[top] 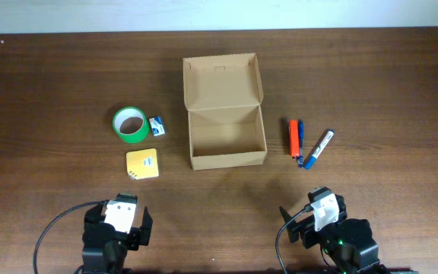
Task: Pack container
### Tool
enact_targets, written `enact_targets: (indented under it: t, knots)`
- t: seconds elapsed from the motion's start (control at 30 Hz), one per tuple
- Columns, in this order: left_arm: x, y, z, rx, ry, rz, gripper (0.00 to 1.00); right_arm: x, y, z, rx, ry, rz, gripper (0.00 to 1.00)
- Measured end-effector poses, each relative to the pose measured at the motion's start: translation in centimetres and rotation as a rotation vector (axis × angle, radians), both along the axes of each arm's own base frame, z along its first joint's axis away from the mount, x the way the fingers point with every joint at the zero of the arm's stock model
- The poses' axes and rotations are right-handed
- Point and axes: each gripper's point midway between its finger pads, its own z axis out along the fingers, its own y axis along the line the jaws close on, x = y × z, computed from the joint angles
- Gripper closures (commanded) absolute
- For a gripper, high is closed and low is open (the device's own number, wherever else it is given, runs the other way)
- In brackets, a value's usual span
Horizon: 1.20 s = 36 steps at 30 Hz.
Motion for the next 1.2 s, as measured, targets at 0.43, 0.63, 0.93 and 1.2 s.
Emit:
enact_targets:
  t: [0.43,0.63,0.93,1.2]
  knots:
    - [0.0,0.0,0.0,0.0,0.0,0.0,0.0,0.0,0.0,0.0,0.0,0.0,0.0,0.01]
    - [2.1,-2.1,3.2,-0.069,-0.161,-0.095,0.0,0.0,0.0,0.0,0.001,-0.001,0.0,0.01]
    - [3.8,-6.6,12.9,-0.408,-0.518,-0.262,0.0,0.0,0.0,0.0,0.001,-0.003,0.0,0.01]
    - [4.4,-5.2,8.4,-0.398,-0.24,-0.122,0.0,0.0,0.0,0.0,0.001,-0.004,0.0,0.01]
